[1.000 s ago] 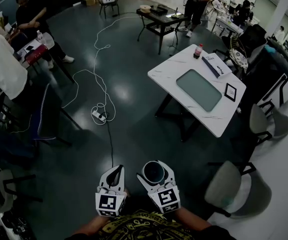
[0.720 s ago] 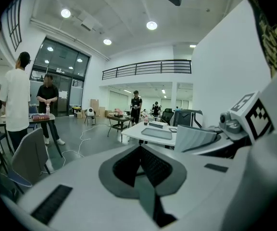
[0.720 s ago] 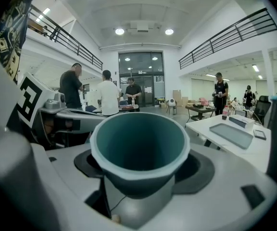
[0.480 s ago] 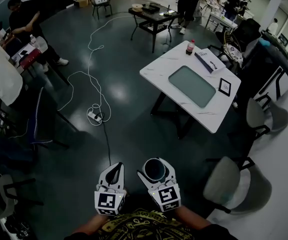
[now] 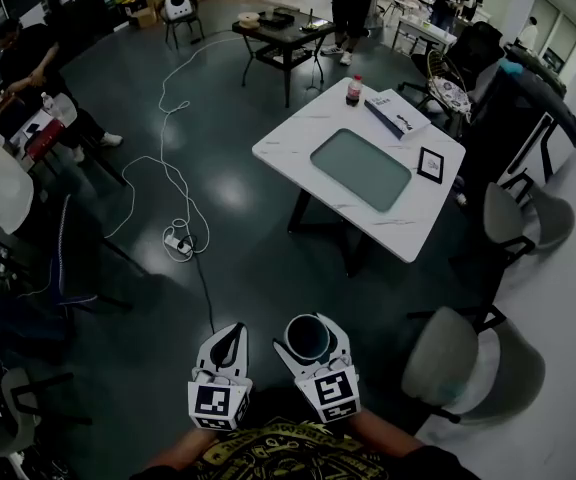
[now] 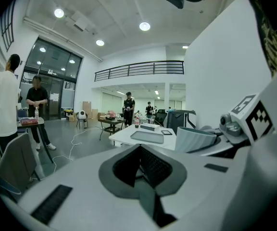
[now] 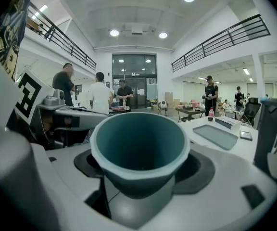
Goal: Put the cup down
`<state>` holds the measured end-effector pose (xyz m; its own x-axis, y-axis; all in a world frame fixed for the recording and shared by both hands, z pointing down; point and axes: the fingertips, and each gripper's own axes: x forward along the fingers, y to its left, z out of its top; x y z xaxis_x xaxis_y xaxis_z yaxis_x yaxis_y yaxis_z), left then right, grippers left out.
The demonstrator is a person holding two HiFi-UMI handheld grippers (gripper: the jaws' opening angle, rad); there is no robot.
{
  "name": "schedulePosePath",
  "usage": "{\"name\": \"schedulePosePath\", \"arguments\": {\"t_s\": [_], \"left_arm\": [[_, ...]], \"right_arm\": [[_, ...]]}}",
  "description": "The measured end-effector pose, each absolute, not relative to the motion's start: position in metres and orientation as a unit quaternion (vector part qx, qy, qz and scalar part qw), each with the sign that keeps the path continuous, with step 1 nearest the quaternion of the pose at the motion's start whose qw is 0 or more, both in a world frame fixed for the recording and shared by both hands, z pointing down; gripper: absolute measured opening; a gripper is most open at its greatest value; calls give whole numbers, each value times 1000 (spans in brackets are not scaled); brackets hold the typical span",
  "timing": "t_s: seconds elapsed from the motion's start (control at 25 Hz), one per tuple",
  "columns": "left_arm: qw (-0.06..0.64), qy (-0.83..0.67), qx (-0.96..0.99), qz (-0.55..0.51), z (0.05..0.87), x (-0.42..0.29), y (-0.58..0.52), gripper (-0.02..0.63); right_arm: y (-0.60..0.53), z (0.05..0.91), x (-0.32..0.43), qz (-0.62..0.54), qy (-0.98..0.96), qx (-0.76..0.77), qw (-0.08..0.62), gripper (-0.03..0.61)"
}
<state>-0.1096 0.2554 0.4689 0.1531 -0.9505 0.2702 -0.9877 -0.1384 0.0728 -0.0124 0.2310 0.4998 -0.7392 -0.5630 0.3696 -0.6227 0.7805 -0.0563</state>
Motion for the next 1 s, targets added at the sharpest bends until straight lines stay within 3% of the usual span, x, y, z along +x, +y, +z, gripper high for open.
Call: {"name": "schedulePosePath", "arguments": {"t_s": [1.0], "left_arm": [[98,-600,789,89,463,0,195,9]], "right_arm": [[176,493,96,86,-910,374,158,376]]}}
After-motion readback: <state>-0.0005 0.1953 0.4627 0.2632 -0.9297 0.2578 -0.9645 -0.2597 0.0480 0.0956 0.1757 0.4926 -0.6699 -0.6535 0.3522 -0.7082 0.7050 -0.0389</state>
